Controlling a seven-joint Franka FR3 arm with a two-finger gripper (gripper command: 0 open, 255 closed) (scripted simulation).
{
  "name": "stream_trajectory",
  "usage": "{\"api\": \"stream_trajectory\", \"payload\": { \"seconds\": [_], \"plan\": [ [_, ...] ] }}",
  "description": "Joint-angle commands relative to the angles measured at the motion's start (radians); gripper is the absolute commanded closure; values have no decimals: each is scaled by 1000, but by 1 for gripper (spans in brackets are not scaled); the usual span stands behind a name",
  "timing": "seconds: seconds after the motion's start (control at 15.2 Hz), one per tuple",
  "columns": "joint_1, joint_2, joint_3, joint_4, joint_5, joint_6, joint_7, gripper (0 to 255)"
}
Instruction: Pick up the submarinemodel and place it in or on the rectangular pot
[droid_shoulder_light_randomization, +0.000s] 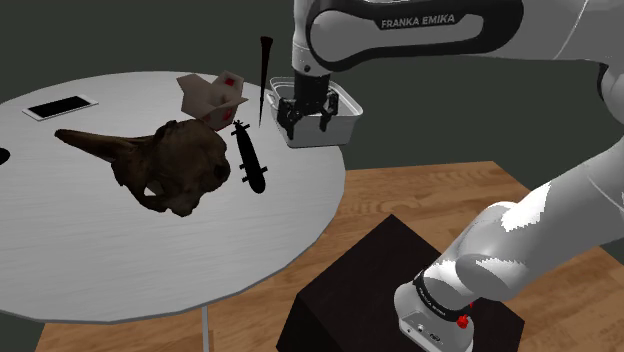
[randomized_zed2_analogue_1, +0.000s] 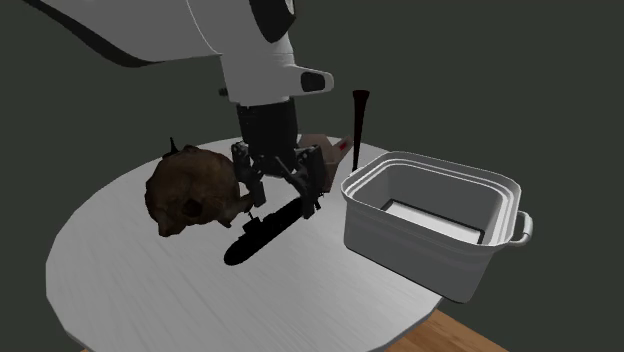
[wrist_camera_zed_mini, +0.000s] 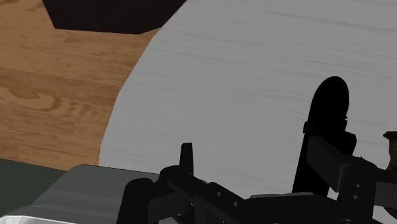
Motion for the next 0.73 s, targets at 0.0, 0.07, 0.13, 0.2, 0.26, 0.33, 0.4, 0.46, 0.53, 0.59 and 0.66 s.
{"api": "stream_trajectory", "payload": {
  "seconds": [0.0,0.07,0.13,0.2,0.26,0.33,0.4,0.46,0.53,0.59,0.66],
  "plan": [
    [1,84,18,52,-18,20,50,0],
    [3,126,25,82,-28,24,74,0],
    [6,168,32,114,-39,27,98,0],
    [9,211,37,148,-50,29,122,0],
    [14,253,41,183,-62,29,145,0],
    [20,296,44,220,-74,28,167,0],
    [26,340,47,258,-86,25,189,0],
    [33,384,48,299,-98,22,209,0],
    [41,428,48,341,-110,16,229,0],
    [50,473,47,385,-121,10,247,0],
    [59,518,45,432,-132,1,265,0]
  ]
}}
